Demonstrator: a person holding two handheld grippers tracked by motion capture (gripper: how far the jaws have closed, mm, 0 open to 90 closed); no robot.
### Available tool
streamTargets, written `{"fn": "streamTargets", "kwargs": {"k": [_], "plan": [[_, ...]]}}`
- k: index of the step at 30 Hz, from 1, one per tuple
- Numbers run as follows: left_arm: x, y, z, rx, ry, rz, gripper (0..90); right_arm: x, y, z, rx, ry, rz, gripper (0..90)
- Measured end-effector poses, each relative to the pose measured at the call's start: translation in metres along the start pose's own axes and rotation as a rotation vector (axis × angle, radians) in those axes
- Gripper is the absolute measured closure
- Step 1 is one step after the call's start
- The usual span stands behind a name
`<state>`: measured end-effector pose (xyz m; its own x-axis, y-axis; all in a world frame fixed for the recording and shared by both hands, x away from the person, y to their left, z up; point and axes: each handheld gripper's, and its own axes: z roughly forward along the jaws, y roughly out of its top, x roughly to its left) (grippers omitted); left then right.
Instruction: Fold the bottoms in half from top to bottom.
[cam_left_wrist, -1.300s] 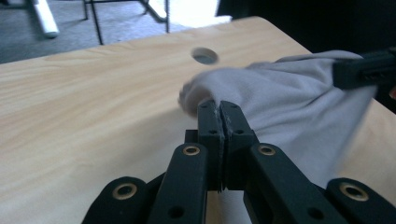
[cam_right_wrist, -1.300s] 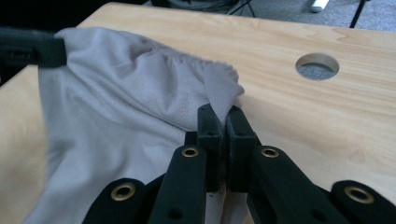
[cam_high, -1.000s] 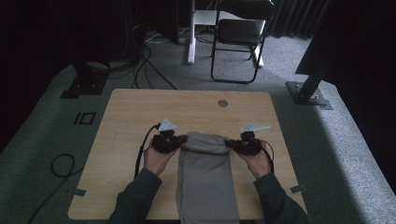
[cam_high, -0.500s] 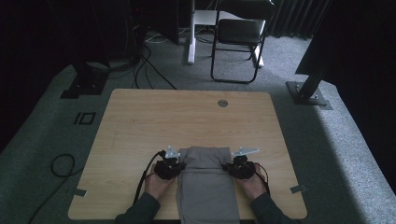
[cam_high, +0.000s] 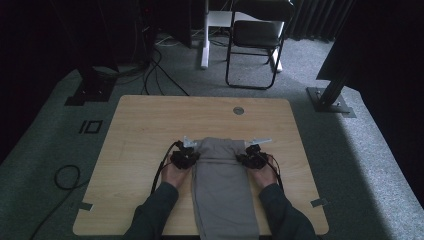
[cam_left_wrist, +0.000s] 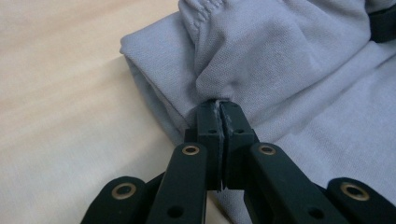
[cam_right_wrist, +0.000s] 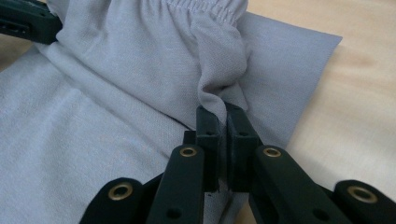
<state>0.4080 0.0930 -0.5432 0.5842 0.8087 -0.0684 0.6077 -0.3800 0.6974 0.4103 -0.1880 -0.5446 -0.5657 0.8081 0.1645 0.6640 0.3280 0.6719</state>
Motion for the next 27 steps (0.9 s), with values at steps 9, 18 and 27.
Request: {"fn": "streamTargets", "kwargs": {"k": [9, 18, 27], "plan": [[0.018, 0.036, 0.031, 0.014, 0.090, -0.015, 89.0, -0.032, 0.038, 0.026, -0.004, -0.035, 0.067, 85.8], [0.019, 0.051, 0.012, -0.049, 0.071, -0.051, 88.9, -0.037, 0.049, 0.022, -0.042, -0.038, 0.069, 86.2], [-0.008, 0.056, -0.065, -0.207, -0.027, -0.007, 88.9, -0.010, 0.053, -0.047, -0.190, -0.016, -0.037, 86.3]]}}
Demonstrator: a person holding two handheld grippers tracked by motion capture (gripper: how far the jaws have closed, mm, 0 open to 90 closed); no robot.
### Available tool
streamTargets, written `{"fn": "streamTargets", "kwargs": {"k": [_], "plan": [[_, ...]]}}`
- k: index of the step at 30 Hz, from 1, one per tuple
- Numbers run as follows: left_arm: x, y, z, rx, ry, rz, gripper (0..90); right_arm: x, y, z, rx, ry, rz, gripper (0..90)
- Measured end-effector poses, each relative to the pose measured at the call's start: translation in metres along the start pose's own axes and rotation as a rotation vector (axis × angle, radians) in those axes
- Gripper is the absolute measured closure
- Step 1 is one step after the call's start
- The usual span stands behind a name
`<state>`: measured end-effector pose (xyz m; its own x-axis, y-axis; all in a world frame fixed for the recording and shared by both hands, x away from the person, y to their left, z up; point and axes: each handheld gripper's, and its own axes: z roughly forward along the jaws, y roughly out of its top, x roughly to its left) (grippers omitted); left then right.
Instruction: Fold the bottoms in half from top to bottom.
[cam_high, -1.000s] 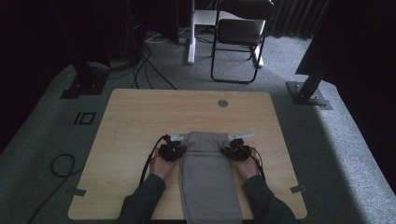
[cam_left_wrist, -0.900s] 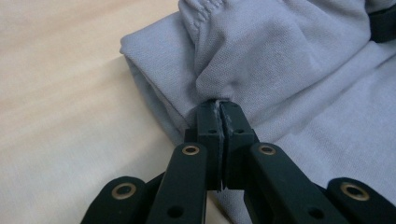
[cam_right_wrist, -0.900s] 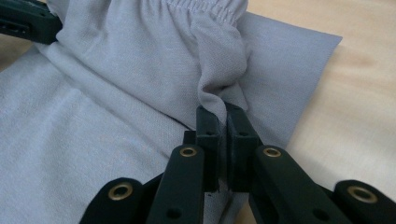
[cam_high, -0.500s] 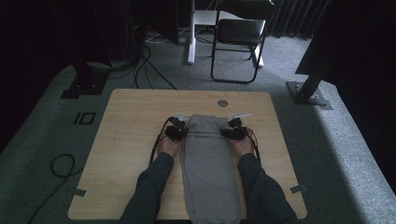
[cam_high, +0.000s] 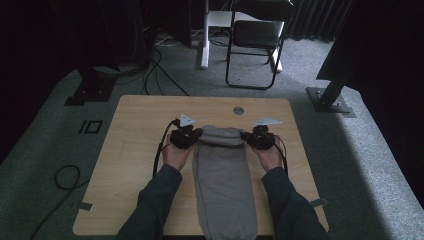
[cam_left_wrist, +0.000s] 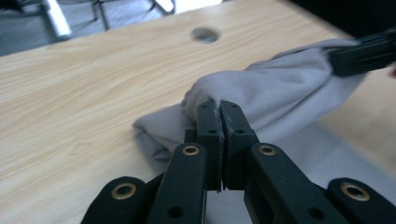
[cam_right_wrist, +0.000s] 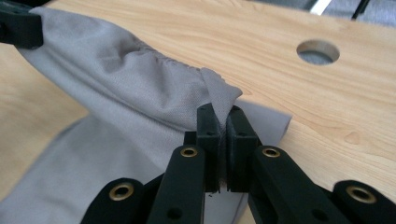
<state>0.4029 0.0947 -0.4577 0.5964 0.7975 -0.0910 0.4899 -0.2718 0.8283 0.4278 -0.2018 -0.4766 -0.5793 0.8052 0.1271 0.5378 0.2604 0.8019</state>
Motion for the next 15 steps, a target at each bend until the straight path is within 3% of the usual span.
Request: {"fn": "streamTargets", "kwargs": {"k": [4, 5, 11, 15], "plan": [[-0.009, -0.012, -0.008, 0.017, -0.037, -0.005, 88.8, 0.008, -0.008, -0.016, 0.000, 0.008, -0.022, 86.2], [-0.015, -0.023, -0.009, 0.042, -0.057, -0.007, 88.8, 0.011, -0.013, -0.019, 0.012, 0.011, -0.028, 86.2], [-0.037, -0.065, -0.011, 0.126, -0.104, -0.010, 88.8, 0.024, -0.059, -0.032, 0.082, 0.051, -0.012, 86.2], [-0.050, -0.091, -0.007, 0.182, -0.102, -0.003, 88.7, 0.034, -0.091, -0.035, 0.142, 0.081, 0.001, 85.9]]}}
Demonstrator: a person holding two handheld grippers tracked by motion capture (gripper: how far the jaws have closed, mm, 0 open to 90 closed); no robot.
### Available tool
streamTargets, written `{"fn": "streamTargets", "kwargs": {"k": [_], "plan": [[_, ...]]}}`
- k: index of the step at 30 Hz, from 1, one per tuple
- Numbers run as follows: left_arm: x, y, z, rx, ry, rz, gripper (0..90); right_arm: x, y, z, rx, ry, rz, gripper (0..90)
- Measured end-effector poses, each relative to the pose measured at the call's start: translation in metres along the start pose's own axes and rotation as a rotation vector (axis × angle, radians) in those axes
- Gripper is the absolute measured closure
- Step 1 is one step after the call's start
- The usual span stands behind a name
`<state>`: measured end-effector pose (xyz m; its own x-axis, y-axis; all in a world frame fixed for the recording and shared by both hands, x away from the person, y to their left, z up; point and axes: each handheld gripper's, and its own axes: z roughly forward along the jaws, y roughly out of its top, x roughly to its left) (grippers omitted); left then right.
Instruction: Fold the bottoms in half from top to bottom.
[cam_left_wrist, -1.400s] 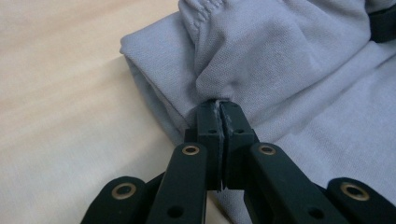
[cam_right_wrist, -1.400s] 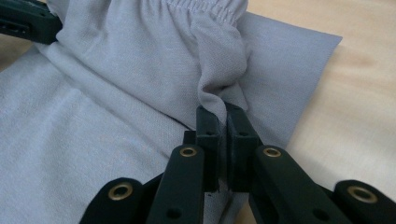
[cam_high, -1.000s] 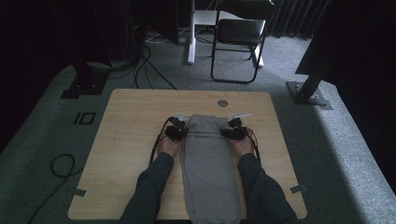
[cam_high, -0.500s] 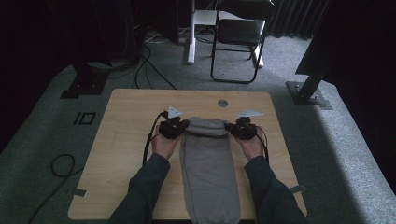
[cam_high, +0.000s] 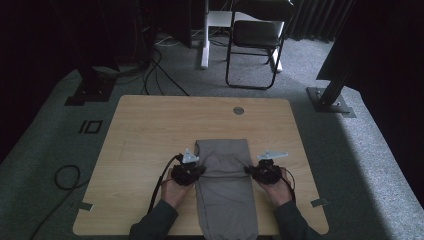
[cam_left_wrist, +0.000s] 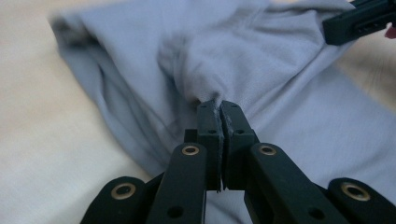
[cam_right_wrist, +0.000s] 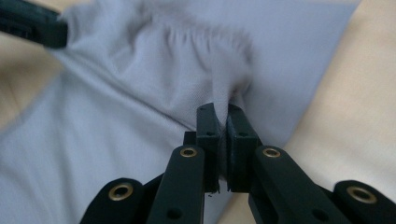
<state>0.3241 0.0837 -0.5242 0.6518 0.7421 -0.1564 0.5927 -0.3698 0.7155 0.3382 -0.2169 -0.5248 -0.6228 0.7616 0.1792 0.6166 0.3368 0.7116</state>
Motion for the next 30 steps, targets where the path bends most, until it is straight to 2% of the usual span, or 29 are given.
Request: {"fn": "streamTargets", "kwargs": {"k": [1, 2, 3, 4, 7, 8, 15, 23, 30], "plan": [[0.000, 0.000, 0.000, 0.000, 0.000, 0.000, 88.7, 0.000, 0.000, 0.000, 0.000, 0.000, 0.000, 85.9], [-0.003, -0.011, 0.010, 0.046, 0.021, 0.010, 88.7, 0.002, -0.005, 0.002, 0.017, -0.002, -0.005, 85.8], [-0.003, -0.015, 0.014, 0.050, 0.022, 0.008, 88.8, 0.005, -0.018, 0.010, 0.064, -0.017, -0.021, 85.7], [-0.002, -0.017, 0.014, 0.030, 0.021, 0.005, 88.7, 0.004, -0.020, 0.011, 0.049, -0.011, -0.014, 85.7], [0.000, -0.018, 0.014, 0.023, 0.015, -0.006, 88.6, 0.002, -0.019, 0.012, 0.052, -0.002, -0.001, 85.6], [0.002, -0.017, 0.015, 0.022, 0.025, 0.006, 88.6, 0.002, -0.018, 0.013, 0.052, -0.001, 0.004, 85.6], [0.020, -0.014, 0.015, 0.012, 0.059, -0.002, 88.5, 0.007, -0.012, 0.022, 0.042, 0.007, 0.033, 85.6], [0.053, 0.003, 0.023, 0.017, 0.136, -0.006, 88.2, 0.009, 0.009, 0.046, 0.030, 0.013, 0.030, 85.4], [0.076, 0.023, 0.038, 0.012, 0.187, -0.033, 88.2, -0.008, 0.039, 0.073, 0.016, -0.036, 0.027, 85.3]]}}
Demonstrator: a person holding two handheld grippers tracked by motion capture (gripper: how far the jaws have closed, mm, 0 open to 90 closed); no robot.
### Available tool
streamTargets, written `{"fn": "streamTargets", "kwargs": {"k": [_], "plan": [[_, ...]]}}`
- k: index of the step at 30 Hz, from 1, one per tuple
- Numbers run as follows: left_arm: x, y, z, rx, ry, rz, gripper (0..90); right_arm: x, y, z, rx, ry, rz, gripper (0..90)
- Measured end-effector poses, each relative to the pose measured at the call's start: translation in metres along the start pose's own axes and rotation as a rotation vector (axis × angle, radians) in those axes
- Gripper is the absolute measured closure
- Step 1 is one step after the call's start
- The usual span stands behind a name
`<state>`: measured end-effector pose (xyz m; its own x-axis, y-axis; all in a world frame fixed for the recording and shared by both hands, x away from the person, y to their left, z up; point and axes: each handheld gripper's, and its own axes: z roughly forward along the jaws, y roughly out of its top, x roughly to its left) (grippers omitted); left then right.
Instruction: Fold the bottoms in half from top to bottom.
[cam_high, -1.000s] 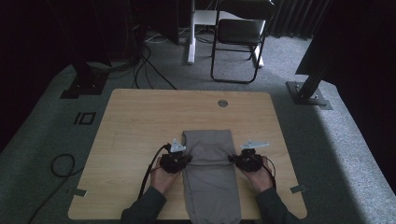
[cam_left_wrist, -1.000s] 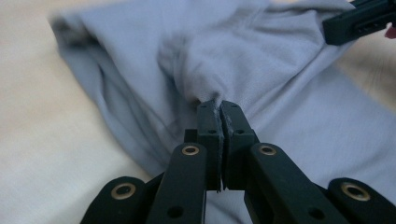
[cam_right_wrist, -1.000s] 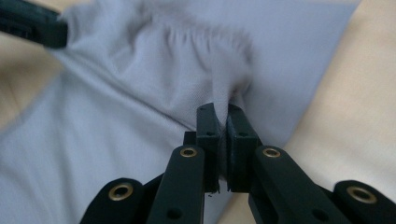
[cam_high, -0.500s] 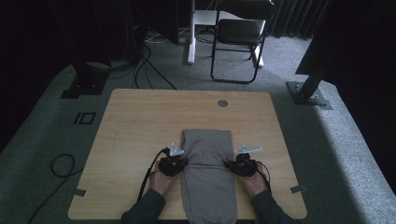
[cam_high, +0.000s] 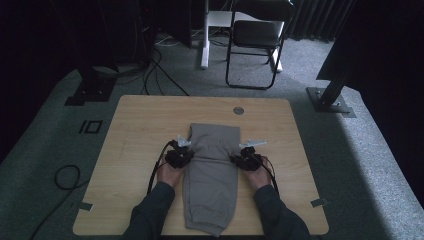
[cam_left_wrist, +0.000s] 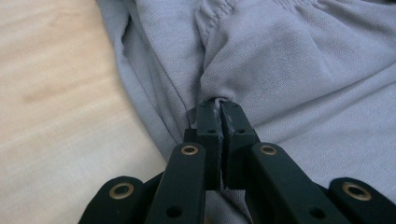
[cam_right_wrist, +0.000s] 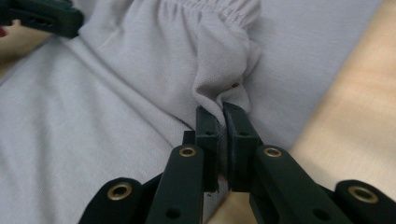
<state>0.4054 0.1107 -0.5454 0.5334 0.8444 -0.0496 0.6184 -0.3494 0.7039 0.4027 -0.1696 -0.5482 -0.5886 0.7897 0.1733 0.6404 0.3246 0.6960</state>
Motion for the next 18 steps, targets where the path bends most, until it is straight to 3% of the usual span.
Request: {"fn": "streamTargets", "kwargs": {"k": [6, 9, 13, 18], "plan": [[0.008, 0.015, 0.013, -0.001, 0.032, -0.033, 88.3, -0.016, 0.023, 0.018, -0.006, -0.040, 0.028, 85.0], [0.012, 0.022, 0.010, -0.005, 0.016, -0.048, 88.3, -0.020, 0.030, 0.021, 0.000, -0.040, 0.021, 84.8], [0.011, 0.032, -0.024, -0.106, -0.030, -0.061, 88.4, -0.016, 0.037, 0.001, -0.065, -0.025, 0.021, 85.6], [-0.004, 0.033, -0.067, -0.180, -0.057, -0.014, 88.5, 0.001, 0.039, -0.035, -0.140, -0.004, -0.029, 85.7]]}}
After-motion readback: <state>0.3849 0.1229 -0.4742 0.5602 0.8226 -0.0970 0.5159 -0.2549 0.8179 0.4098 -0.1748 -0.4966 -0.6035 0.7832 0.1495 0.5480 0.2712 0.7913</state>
